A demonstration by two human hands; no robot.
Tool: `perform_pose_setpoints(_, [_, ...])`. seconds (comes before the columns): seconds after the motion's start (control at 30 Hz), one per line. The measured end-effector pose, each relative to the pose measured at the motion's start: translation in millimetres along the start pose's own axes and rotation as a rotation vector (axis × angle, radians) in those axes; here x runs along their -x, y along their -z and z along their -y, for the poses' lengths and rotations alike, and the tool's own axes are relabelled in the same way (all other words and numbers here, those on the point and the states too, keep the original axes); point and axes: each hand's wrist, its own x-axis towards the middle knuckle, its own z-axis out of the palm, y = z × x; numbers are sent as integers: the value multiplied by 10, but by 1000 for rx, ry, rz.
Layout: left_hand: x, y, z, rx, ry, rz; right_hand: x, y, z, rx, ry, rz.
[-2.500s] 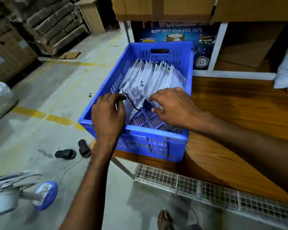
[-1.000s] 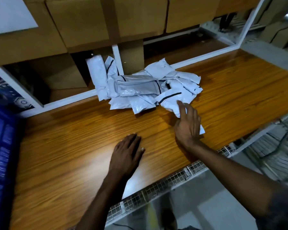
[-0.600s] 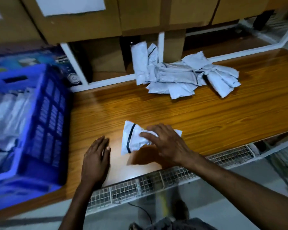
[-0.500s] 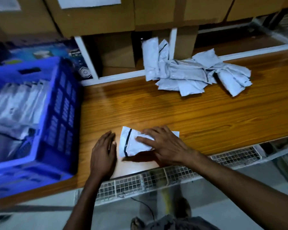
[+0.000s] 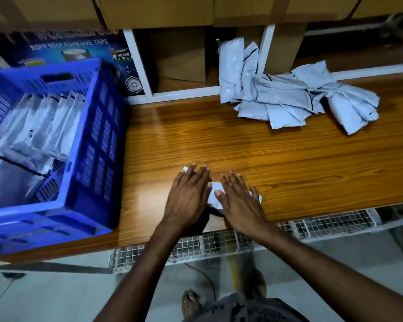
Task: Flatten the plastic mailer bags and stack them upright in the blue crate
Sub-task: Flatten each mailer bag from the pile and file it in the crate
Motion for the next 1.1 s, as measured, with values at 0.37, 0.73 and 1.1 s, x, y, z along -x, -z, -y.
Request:
perform_pose_setpoints(0.37, [-328,-205,41,-50,85,101,-567,8,-401,250,160,-99])
perform_pose_setpoints(0.73, [-258,-243,46,-50,134,118,-656,60,-469,302,235,-66])
perform_pose_setpoints(1.1, [-282,-52,71,21,62,80,-588,289,-178,291,163,-201])
